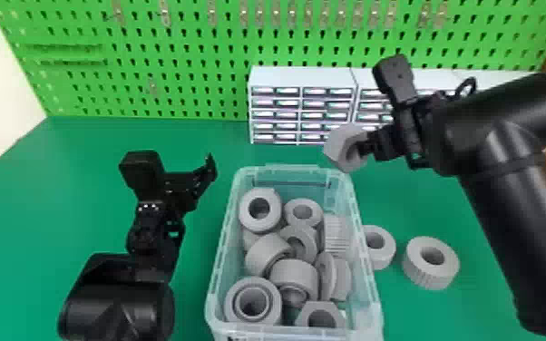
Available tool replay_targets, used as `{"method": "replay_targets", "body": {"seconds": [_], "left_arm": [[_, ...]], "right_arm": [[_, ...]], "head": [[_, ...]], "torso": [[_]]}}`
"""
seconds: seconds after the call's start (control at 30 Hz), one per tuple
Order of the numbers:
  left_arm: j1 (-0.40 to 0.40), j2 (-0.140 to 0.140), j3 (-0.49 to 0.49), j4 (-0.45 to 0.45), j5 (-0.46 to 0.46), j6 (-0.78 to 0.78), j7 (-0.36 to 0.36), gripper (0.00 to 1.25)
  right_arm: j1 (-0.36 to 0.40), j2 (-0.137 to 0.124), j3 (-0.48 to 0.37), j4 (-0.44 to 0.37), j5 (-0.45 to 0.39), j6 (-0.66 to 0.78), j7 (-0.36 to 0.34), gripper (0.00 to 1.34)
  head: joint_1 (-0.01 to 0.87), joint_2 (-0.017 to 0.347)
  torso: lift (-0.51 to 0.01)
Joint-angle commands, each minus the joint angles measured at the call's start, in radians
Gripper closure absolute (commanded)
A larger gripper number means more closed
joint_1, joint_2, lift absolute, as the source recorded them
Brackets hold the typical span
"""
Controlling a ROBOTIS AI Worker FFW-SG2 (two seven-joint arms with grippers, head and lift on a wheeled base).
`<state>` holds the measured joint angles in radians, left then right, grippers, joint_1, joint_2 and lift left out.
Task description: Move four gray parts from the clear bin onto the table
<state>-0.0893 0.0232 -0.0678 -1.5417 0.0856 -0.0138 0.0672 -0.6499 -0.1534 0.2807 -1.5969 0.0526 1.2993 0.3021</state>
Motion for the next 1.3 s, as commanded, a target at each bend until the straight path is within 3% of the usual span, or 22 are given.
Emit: {"method": "replay_targets", "body": {"seconds": [0.0,1.27], "left_arm": [[-0.003,0.000,0.000,0.000,-0.003,0.000,0.000,0.14],[-0.023,0.000,-0.018,0.000,-0.001,-0.015,0.000,0.14]], "right_arm": [[0.009,-0.003,-0.037,-0.005,0.009,0.014,0.000,1.00],[0.099,-0.018,-0.281,-0.028,0.104,0.074,0.000,1.00]], "head": [[0.693,0.072],[0.693,0.072]], "torso": [[-0.052],[-0.052]]}}
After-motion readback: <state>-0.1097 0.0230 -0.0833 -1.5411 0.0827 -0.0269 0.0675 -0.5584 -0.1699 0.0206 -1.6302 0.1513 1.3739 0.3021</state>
